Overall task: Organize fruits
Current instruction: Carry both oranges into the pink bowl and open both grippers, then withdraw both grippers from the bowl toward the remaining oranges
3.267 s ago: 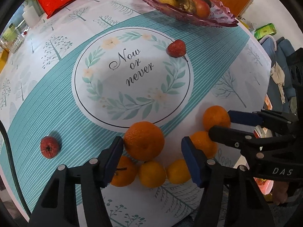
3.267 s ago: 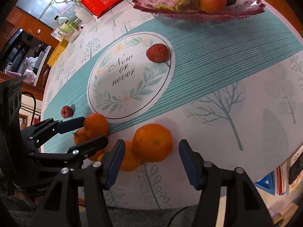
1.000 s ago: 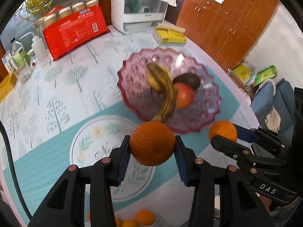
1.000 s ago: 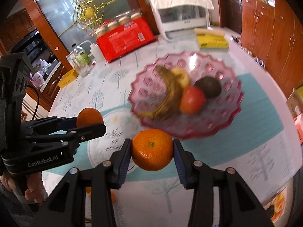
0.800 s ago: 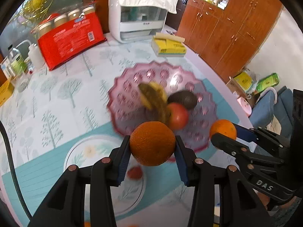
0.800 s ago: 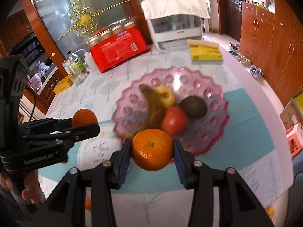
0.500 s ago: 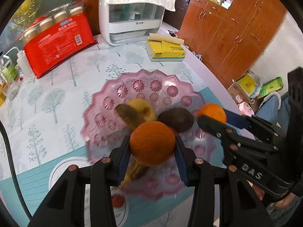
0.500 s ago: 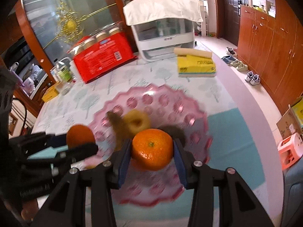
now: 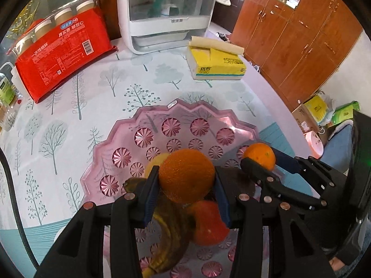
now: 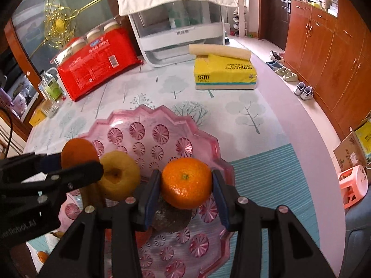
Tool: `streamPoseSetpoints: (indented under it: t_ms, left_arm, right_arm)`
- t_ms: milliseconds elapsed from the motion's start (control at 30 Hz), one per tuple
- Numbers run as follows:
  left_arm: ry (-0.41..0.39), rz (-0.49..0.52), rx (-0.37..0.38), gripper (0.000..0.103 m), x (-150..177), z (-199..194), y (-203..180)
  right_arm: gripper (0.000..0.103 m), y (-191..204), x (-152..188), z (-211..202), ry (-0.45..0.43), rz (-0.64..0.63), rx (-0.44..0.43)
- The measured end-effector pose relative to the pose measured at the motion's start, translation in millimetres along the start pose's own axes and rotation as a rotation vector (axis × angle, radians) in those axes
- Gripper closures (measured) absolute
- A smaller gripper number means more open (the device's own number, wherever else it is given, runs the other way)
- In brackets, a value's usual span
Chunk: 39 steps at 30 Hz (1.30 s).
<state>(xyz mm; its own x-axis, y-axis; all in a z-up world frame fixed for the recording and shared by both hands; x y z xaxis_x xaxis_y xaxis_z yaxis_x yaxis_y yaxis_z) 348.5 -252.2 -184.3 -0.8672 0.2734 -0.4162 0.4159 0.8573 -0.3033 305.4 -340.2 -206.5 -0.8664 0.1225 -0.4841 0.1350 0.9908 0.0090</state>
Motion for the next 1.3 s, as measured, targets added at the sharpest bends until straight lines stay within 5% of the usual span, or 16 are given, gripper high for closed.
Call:
streamPoseSetpoints:
  t_ms: [133, 267, 333, 1300]
  left_arm:
    - [0.008, -0.008, -0.018, 0.057, 0.0, 6.5, 4.1]
    - [-0.020, -0.014, -0.011, 0.025, -2.9, 1.7, 3.5]
    - [-0.038, -0.007, -0.038, 0.019, -4.2, -2.3, 4.7]
    - [-0.055, -0.018, -0.077, 0.018, 25.0, -48.3, 12.8]
  right_arm:
    - [0.057, 3.2, 1.5, 5.6, 0.010, -0.022, 0.006]
    - [0.055, 4.8, 1.1, 7.6, 0.012, -0.040, 0.007]
    - [0.054, 6.5, 0.8, 6.5, 0.009, -0.043, -0.002]
    - [0.052, 33.6, 8.0, -30.2, -0.038, -0.089, -0.020]
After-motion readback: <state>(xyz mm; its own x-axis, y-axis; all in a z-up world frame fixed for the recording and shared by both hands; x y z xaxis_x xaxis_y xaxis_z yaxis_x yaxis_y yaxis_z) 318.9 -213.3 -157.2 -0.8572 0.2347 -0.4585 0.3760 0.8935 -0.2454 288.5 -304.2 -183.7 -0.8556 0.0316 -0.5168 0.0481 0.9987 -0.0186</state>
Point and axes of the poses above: each gripper's, at about its wrist camera, not at the fingertips, and z roughly the way its jaws point, y to its left, x to its underside, the point moved 10 cm from there along z, roughly the way its jaws point, and after that the axes turned 10 degrees about x, right-handed, at the moved point
